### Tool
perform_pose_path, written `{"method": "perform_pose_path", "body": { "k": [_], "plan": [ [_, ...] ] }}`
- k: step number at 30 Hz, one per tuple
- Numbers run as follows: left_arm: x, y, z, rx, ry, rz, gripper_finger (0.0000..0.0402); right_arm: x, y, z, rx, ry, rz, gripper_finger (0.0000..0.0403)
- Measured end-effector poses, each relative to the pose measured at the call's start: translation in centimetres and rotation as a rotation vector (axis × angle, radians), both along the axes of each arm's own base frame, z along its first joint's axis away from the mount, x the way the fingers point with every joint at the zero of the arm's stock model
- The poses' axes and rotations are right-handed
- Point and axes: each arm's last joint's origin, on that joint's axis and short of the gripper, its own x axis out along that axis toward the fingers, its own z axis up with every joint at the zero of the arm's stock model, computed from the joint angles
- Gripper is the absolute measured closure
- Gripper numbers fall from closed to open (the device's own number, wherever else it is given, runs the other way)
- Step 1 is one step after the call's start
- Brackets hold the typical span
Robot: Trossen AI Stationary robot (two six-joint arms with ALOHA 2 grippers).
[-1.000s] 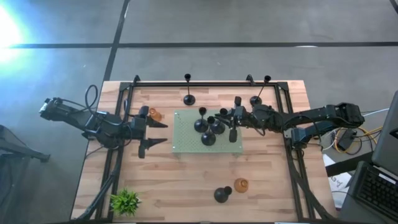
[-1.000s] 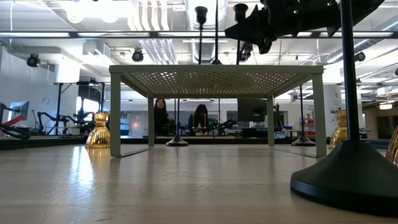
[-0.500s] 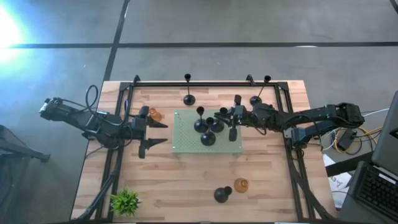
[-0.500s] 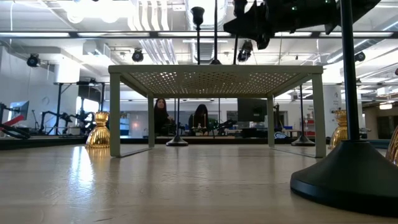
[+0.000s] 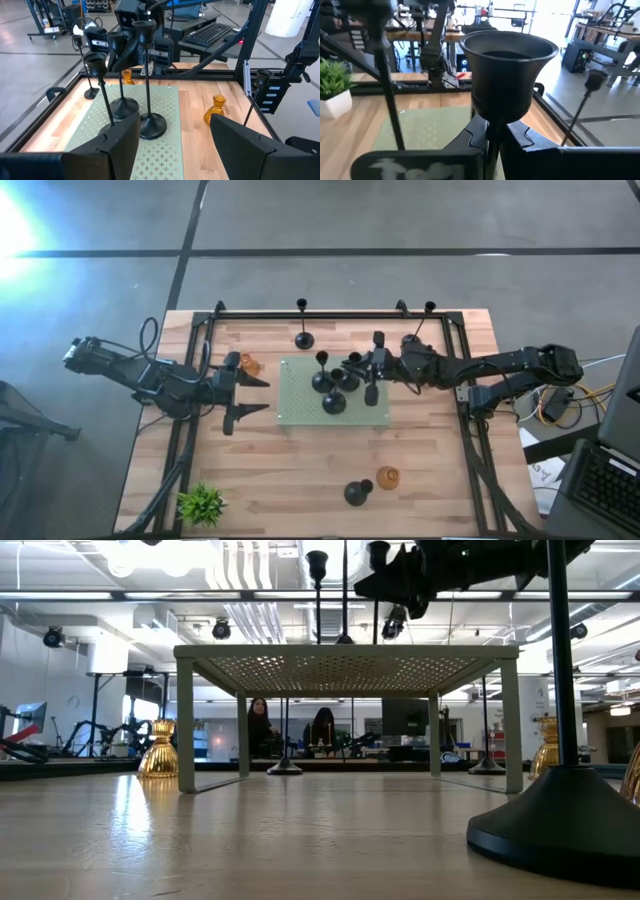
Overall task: Pick & Place candle stick holders
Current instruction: Put the black candle holder on the shelf
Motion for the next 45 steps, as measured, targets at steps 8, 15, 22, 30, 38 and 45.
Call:
{"method": "perform_pose_path", "body": {
  "k": [8,15,22,30,38,45],
  "plan": [
    [0.0,0.0,0.0,-0.001,-0.001,-0.001,0.0156,-0.1,0.0,0.0,0.023,0.004,-0.002,0.0387],
    [0.0,0.0,0.0,-0.001,-0.002,-0.001,0.0156,0.1,0.0,-0.2,0.028,0.006,0.000,0.0387],
    [0.0,0.0,0.0,0.000,-0.002,-0.001,0.0156,0.1,0.1,-0.1,0.041,-0.009,0.032,0.0387],
    [0.0,0.0,0.0,0.000,-0.002,-0.001,0.0156,0.2,0.1,-0.4,0.042,0.005,0.030,0.0387],
    [0.0,0.0,0.0,0.000,-0.002,-0.001,0.0156,0.7,0.0,-0.9,0.043,0.012,0.026,0.0387],
    [0.0,0.0,0.0,0.000,0.000,-0.001,0.0156,1.4,-0.1,-1.4,0.041,-0.005,0.022,0.0382]
  ]
}}
